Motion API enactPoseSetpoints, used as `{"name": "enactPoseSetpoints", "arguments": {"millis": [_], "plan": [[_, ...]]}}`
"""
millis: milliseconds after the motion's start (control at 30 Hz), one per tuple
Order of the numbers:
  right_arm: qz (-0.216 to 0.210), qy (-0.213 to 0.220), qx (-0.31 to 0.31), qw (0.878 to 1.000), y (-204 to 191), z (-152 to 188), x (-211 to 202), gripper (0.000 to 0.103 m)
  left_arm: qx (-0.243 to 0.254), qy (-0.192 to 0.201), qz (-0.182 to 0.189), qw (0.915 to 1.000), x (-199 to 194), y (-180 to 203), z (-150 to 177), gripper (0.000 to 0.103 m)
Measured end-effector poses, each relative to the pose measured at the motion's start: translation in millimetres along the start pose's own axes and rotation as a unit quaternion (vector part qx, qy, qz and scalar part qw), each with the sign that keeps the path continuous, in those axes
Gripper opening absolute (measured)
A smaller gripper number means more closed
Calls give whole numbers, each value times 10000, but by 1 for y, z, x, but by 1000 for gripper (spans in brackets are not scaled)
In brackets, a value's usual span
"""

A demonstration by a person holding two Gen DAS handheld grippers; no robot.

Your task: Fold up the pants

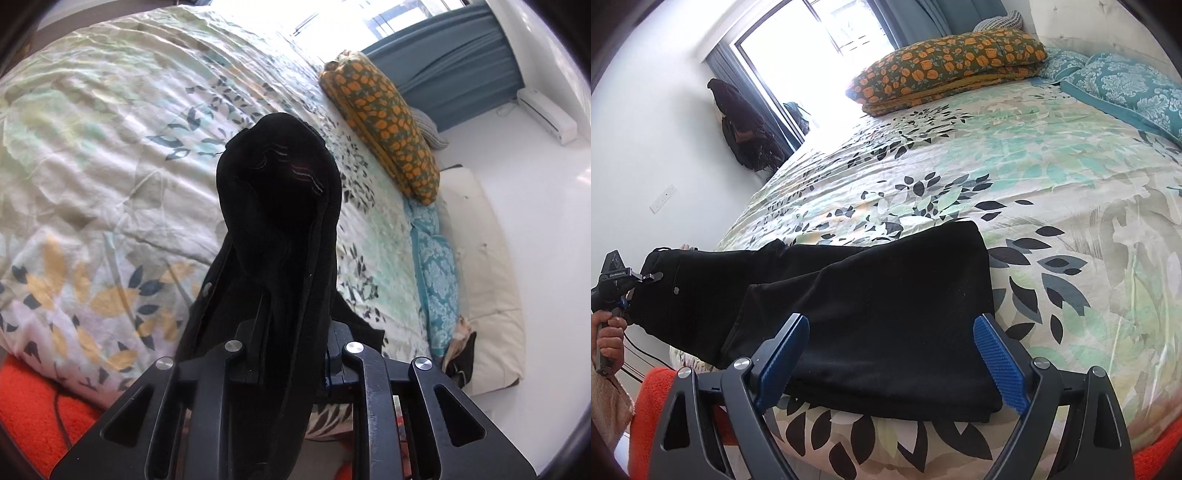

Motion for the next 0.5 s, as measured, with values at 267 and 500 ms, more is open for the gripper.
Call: {"name": "enactPoseSetpoints", "arguments": {"millis": [267,500], "plan": [[-251,326,595,9974,29,-8,-24,91,823,-522,357,9946,47,116,27,19],[-365,569,1007,9926,54,-13,-43,91,1275,-1244,57,9840,162,172,60,19]]}}
Point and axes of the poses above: each gripper's, at about its wrist camera, not at the fingertips, and x roughly the way its jaws point, y to its right, z to its underside, the point moved 6 cm from there along x, roughly the way its jaws point, and after that the axes turned 14 degrees about -y, right-handed, at the moved point
